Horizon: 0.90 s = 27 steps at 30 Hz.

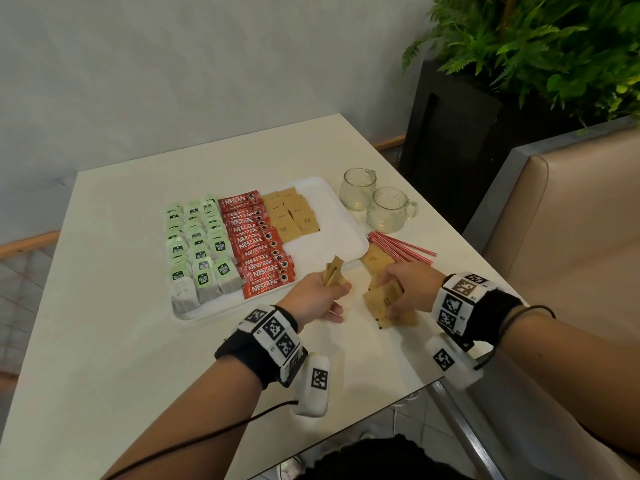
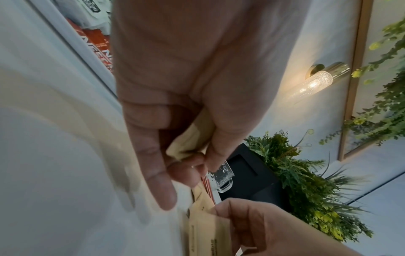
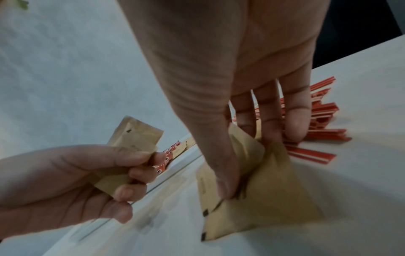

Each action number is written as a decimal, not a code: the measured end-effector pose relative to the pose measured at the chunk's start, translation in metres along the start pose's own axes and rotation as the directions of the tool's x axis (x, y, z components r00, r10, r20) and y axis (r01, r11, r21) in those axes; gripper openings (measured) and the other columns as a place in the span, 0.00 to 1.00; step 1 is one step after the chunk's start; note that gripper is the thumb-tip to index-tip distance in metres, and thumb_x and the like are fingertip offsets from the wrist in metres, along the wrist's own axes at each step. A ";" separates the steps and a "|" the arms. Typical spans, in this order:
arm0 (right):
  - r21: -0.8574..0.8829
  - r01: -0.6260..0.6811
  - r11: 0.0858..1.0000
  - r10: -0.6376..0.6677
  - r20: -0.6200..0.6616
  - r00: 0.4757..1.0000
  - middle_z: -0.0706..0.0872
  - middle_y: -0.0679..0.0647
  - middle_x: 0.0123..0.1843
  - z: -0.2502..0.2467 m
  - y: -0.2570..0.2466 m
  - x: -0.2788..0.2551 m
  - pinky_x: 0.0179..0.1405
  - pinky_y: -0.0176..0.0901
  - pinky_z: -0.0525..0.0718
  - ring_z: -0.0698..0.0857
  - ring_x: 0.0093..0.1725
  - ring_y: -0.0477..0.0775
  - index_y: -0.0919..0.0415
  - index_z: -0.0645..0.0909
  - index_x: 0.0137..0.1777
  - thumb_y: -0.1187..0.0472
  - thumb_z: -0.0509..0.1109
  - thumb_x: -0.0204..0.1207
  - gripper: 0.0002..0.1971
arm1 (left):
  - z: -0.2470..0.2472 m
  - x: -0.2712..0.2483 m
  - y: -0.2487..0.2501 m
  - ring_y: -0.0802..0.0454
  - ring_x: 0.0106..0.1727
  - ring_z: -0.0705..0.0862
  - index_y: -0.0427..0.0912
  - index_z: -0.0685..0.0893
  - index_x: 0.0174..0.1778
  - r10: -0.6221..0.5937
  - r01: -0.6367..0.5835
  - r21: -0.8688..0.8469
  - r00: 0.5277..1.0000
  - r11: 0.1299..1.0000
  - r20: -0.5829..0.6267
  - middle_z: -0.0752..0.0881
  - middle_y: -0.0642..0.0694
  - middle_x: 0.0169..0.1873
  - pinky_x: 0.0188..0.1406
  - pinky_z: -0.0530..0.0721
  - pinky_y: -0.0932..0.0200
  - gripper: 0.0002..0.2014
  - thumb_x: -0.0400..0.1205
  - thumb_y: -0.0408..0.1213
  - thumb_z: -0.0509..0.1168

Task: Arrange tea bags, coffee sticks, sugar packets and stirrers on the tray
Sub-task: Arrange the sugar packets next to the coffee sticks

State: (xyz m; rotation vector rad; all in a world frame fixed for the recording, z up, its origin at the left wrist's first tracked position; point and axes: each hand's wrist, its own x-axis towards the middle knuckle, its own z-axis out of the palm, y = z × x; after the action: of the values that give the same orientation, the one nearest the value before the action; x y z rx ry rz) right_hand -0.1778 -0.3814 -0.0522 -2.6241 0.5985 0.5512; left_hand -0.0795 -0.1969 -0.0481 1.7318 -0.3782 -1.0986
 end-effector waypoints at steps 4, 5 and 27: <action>0.039 0.058 0.998 -0.056 -0.034 0.998 0.79 0.42 0.38 -0.002 0.000 0.001 0.33 0.34 0.72 0.79 0.40 0.45 0.50 0.83 0.41 0.53 0.82 0.65 0.10 | -0.001 0.005 0.001 0.55 0.33 0.81 0.36 0.79 0.57 0.058 -0.053 0.122 0.997 0.991 -0.042 0.77 0.48 0.39 0.41 0.89 0.57 0.10 0.86 0.39 0.64; 0.076 0.075 0.994 -0.073 -0.038 0.997 0.79 0.42 0.34 -0.003 0.000 0.000 0.30 0.33 0.71 0.78 0.36 0.44 0.48 0.81 0.36 0.54 0.81 0.66 0.09 | -0.001 0.005 0.001 0.54 0.34 0.82 0.35 0.80 0.59 0.080 -0.071 0.165 0.996 0.984 -0.050 0.78 0.48 0.40 0.42 0.88 0.57 0.13 0.86 0.41 0.64; 0.796 0.248 0.551 -0.148 -0.200 0.969 0.85 0.56 0.35 -0.055 -0.083 0.045 0.32 0.41 0.86 0.83 0.31 0.49 0.66 0.85 0.48 0.62 0.80 0.70 0.10 | -0.058 -0.006 0.022 0.54 0.31 0.83 0.44 0.84 0.49 0.156 -0.198 -0.109 0.937 0.974 -0.311 0.82 0.49 0.32 0.44 0.86 0.53 0.03 0.82 0.38 0.70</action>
State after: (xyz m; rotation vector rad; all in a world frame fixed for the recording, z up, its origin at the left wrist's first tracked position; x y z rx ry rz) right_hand -0.0849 -0.3522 -0.0028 -1.7708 0.4229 0.0031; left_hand -0.0305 -0.1695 -0.0213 1.6727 -0.2548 -0.6999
